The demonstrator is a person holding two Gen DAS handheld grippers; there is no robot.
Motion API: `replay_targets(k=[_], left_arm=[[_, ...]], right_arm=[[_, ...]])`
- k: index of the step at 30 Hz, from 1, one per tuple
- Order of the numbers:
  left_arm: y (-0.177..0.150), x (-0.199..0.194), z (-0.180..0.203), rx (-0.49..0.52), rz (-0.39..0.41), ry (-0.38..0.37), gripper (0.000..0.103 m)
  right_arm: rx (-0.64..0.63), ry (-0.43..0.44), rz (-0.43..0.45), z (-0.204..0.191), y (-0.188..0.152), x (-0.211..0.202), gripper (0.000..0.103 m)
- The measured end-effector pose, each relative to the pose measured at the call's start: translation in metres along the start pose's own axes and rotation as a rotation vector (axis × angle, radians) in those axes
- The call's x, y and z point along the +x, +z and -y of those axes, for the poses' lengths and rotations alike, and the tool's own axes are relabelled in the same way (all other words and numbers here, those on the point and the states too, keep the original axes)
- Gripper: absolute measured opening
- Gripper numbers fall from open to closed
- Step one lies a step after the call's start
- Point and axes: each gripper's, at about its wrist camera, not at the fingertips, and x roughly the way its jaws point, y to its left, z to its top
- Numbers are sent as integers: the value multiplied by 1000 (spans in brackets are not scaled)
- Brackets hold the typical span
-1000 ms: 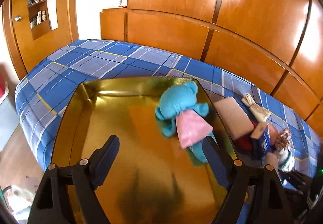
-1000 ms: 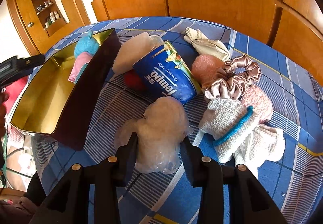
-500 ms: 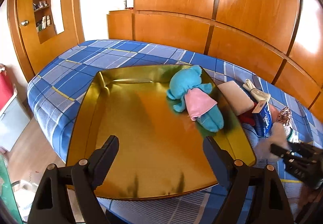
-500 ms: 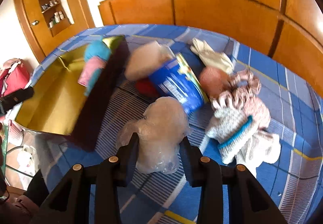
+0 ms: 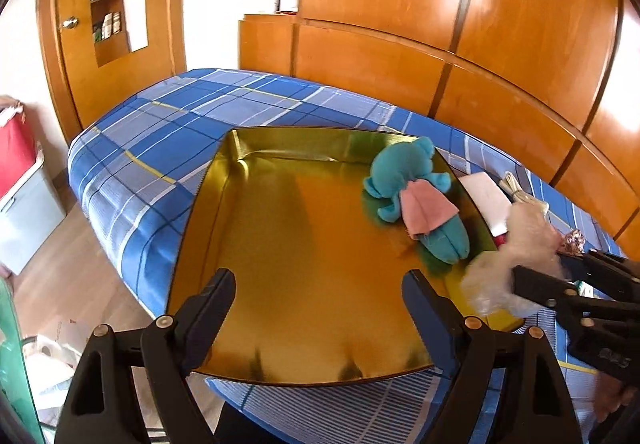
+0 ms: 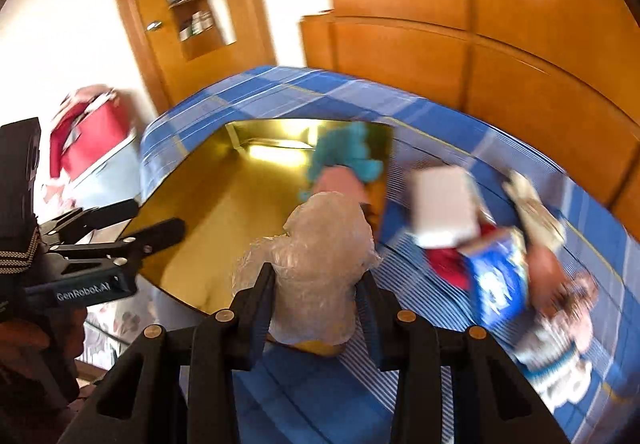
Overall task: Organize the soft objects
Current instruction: 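Carry the clear plastic bag into the tray and open the right gripper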
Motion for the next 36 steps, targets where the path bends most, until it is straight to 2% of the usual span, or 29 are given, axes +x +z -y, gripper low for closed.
replay_targets(k=[2, 5, 9, 12, 13, 16, 23, 36], left_arm=[[0, 0, -7, -19, 0, 8, 86], [-1, 1, -15, -39, -3, 19, 86], [-1, 3, -23, -51, -7, 32, 86], [-2, 5, -24, -54, -12, 37, 86], [-2, 5, -24, -52, -13, 36, 86], [-3, 5, -20, -38, -7, 40, 88], [-6, 0, -10, -9, 3, 35, 89], [-8, -14, 15, 64, 28, 13, 89]], right_arm=[[-42, 15, -22, -13, 9, 13, 39], [-62, 48, -103, -21, 18, 42, 43], [-103, -33, -155, -27, 22, 79, 45], [-126, -188, -147, -23, 27, 99, 48], [-115, -196, -140, -20, 28, 100, 51], [-76, -152, -131, -13, 33, 97, 66], [-13, -122, -56, -8, 26, 68, 67], [70, -146, 56, 3, 3, 13, 67]])
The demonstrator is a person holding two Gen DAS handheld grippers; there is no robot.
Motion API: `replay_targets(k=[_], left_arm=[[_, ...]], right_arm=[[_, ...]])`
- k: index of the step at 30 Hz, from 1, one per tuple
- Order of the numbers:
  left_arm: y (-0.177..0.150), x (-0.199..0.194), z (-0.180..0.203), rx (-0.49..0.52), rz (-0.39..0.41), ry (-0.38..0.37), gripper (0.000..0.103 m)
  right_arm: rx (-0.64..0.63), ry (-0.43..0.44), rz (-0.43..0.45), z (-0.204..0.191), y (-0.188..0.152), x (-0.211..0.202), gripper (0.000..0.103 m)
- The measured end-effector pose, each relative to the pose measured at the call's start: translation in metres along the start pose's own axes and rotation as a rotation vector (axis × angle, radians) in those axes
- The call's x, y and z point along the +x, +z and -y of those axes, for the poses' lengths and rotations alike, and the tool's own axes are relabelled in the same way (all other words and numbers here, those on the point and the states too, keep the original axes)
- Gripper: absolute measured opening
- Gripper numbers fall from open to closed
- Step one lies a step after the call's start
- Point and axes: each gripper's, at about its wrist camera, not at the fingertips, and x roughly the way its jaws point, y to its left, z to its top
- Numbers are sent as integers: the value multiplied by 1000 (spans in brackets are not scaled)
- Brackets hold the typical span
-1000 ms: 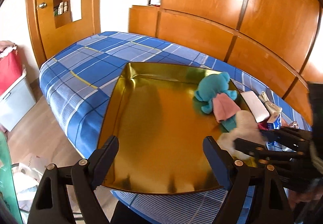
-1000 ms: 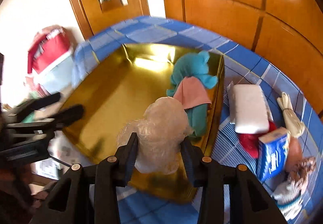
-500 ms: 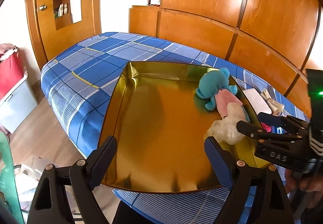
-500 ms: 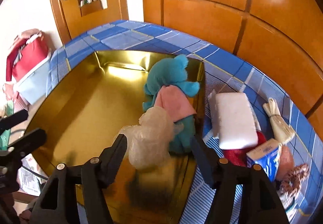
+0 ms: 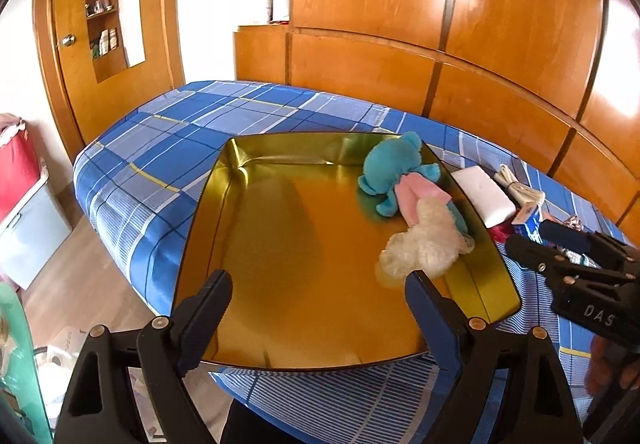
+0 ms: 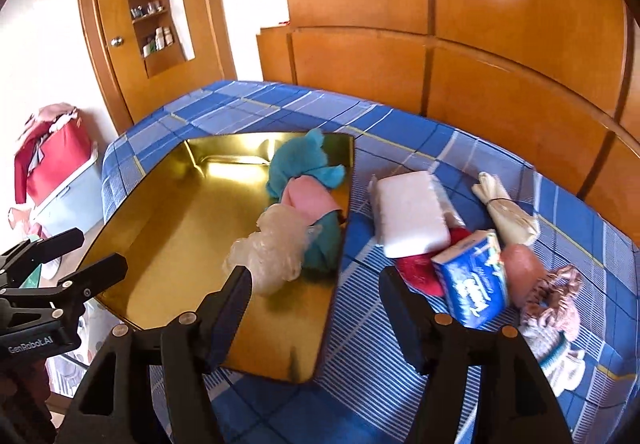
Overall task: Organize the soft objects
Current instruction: 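Move the left gripper toward the white rectangular pad beside the tray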
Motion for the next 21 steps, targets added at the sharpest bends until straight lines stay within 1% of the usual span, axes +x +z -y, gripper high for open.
replay_targets(k=[8, 21], left_arm=[[-2, -2, 19, 48, -3, -18, 89], [-7, -2, 44, 116, -20, -40, 89]], right_arm=[[41, -32, 48, 23, -6, -27, 67], [82, -82, 70, 53, -16, -48, 67]])
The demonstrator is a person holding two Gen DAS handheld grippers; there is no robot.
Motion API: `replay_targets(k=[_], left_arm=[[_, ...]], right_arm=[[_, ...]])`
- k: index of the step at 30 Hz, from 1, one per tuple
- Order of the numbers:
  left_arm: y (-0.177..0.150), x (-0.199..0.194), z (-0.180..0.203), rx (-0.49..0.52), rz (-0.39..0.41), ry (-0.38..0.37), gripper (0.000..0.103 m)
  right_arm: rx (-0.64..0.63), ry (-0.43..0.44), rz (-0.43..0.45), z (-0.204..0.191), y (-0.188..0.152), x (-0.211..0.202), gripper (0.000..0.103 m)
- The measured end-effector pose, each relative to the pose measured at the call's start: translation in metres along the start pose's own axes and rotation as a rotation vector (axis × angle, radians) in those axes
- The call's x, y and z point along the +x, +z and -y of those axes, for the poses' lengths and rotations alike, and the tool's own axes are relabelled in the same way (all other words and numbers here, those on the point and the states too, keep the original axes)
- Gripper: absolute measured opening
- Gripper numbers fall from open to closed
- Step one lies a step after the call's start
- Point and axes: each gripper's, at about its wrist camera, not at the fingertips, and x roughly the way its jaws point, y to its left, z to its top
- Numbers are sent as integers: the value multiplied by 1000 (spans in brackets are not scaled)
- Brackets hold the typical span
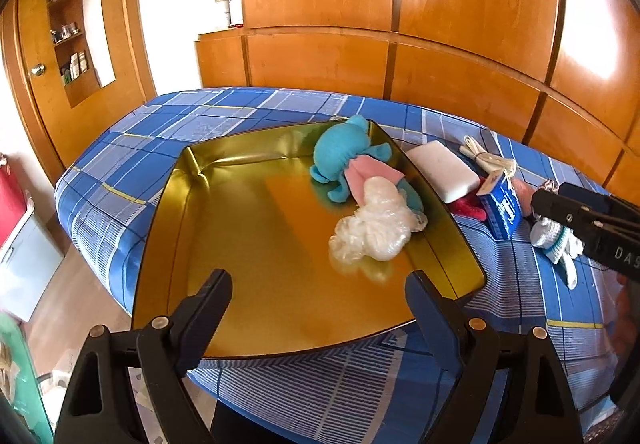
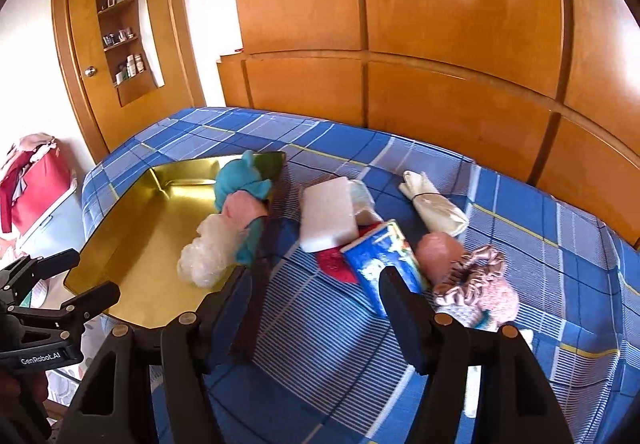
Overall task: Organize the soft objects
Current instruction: 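Move the left gripper toward the white rectangular pad beside the tray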
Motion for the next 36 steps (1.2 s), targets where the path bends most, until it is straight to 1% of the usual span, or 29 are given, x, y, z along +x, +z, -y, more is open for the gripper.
replay_targets(k=[8, 14, 20, 24, 27, 28, 30, 33, 36], left_arm=[[-2, 3, 9, 29, -15, -7, 89], [0, 4, 17, 44, -15, -19, 89], [11, 5, 27, 53, -24, -94, 89], [29, 5, 44, 82, -24, -170, 89], [44, 9, 61, 121, -30, -198, 88], [53, 13, 68, 125, -34, -219, 88], [68, 24, 78, 114, -66, -253, 84], [90, 42, 92, 85, -113, -291, 79], [114, 72, 106, 32, -186, -325, 77]], right_arm=[[30, -40, 8, 25, -2, -8, 67], [29, -75, 11, 42, -3, -16, 67], [43, -142, 2, 72, -7, -21, 67], [119, -184, 13, 103, -14, -25, 67], [217, -187, 24, 127, -20, -29, 67], [249, -185, 28, 135, -20, -30, 67], [284, -177, 42, 143, -20, -35, 67], [303, -166, 58, 145, -18, -39, 68], [306, -145, 59, 144, -18, -41, 68]])
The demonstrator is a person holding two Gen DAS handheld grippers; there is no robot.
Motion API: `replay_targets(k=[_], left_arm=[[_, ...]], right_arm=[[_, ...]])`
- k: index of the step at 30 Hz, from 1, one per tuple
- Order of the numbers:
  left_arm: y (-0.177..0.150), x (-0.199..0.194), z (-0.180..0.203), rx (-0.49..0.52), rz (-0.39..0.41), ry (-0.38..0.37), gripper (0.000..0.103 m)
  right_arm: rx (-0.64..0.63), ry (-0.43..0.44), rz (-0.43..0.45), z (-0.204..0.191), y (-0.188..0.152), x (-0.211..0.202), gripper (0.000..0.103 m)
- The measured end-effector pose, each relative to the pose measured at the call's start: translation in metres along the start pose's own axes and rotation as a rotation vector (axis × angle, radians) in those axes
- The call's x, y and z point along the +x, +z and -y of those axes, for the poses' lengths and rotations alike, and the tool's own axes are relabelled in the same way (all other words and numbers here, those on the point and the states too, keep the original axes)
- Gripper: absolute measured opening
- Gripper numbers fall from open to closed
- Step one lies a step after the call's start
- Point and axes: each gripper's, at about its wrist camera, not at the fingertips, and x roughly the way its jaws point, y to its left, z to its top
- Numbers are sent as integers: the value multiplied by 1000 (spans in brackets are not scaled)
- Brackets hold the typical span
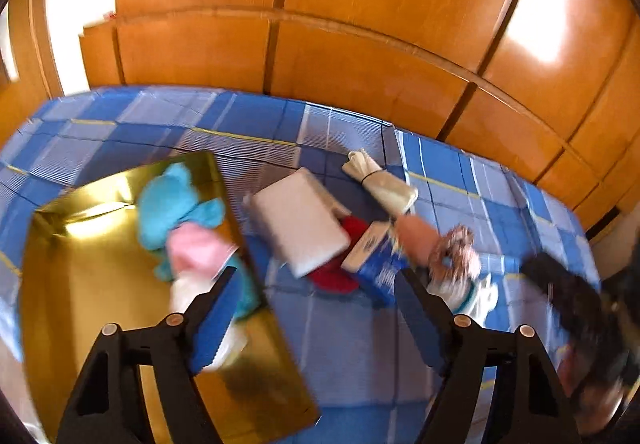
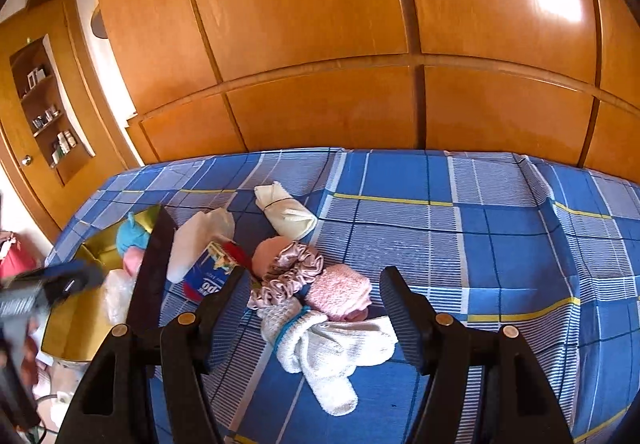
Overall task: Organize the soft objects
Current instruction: 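Move the left gripper toward the white rectangular pad beside the tray, then close the left gripper on the white rectangular pad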
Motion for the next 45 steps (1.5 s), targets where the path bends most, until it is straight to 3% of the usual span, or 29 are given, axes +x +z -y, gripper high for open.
replay_targets(k=[7, 17, 19, 20, 23, 25, 30, 34, 38, 42, 45], left_arm=[[45, 56, -6, -118, -115, 2, 78], [47, 111, -7, -84, -232, 122, 78], [46, 119, -5, -63, -239, 137, 71], [45, 122, -3, -40, -237, 152, 62], [41, 118, 2, 18, -188, 168, 56], [39, 109, 3, 43, -148, 162, 31], [25, 65, 10, 125, -30, 115, 22], [10, 48, 13, 171, -21, 82, 16], [5, 51, 13, 162, -64, 51, 21], [21, 62, 4, 40, -99, 31, 58], [39, 76, 2, 3, -121, 69, 68]], right_arm=[[-23, 17, 3, -9, 2, -1, 68], [-5, 60, 10, -10, 5, -6, 68], [-1, 65, 9, -10, 5, -7, 68], [0, 66, 9, -10, 5, -7, 68], [7, 66, 10, -9, 6, -7, 68], [11, 64, 10, -8, 6, -6, 68], [27, 53, 2, -4, 4, -4, 68], [20, 42, -14, -6, 2, 0, 68], [4, 29, -33, -8, -2, 5, 68], [-2, 13, -49, -8, -5, 10, 68], [0, 13, -52, -7, -6, 11, 68]])
